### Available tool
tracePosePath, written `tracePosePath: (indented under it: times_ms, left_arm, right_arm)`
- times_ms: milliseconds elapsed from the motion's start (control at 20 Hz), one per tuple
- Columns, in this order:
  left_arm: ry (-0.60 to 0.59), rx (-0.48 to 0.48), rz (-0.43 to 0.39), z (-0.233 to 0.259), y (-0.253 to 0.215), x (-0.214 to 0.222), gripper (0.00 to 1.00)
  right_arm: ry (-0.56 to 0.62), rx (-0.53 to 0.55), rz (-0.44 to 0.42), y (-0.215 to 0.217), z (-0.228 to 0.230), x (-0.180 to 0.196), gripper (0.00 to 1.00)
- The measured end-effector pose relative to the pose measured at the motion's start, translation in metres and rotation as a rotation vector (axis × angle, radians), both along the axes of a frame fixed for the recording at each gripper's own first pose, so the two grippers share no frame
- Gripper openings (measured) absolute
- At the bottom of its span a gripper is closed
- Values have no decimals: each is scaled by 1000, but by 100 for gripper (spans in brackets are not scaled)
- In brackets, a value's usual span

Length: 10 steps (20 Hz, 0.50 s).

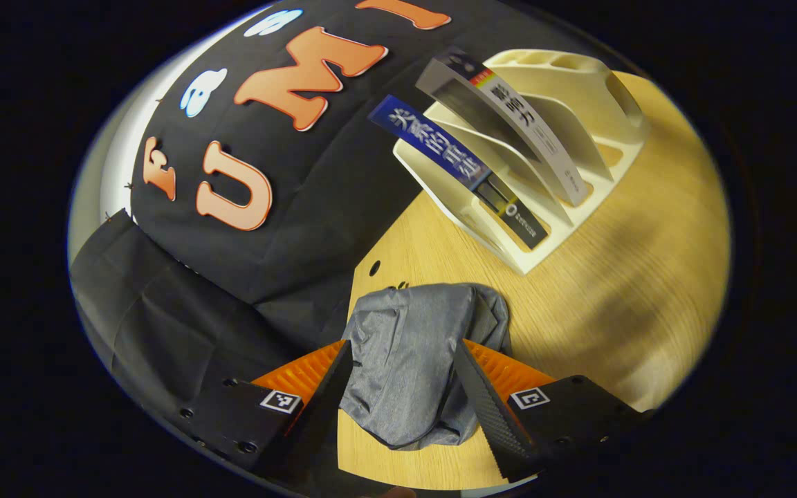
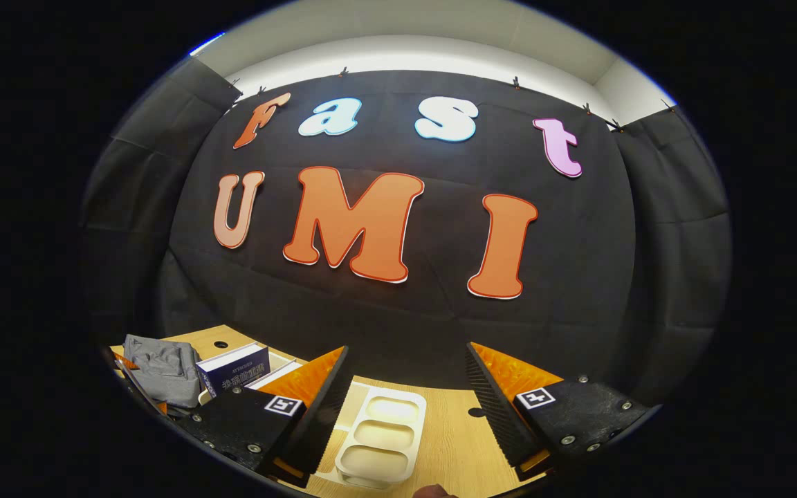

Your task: Open the schoolbag, grab two books from the bookshelf and put them into the schoolbag.

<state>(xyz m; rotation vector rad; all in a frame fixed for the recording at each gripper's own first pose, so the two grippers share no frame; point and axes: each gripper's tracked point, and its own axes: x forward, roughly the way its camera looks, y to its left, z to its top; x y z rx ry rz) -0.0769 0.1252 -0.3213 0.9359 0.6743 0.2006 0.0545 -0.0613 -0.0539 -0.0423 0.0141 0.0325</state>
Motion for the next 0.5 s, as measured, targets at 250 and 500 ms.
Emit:
tracePosePath:
  times_ms: [250,500]
  left_arm:
    - [59,124,46,-19,27,-5,94]
    - [64,158,104,-33,49,-12,89]
  right_arm:
    - [0,-2,2,4,1,4,96]
    - [-4,-14,13,18,4,6,96]
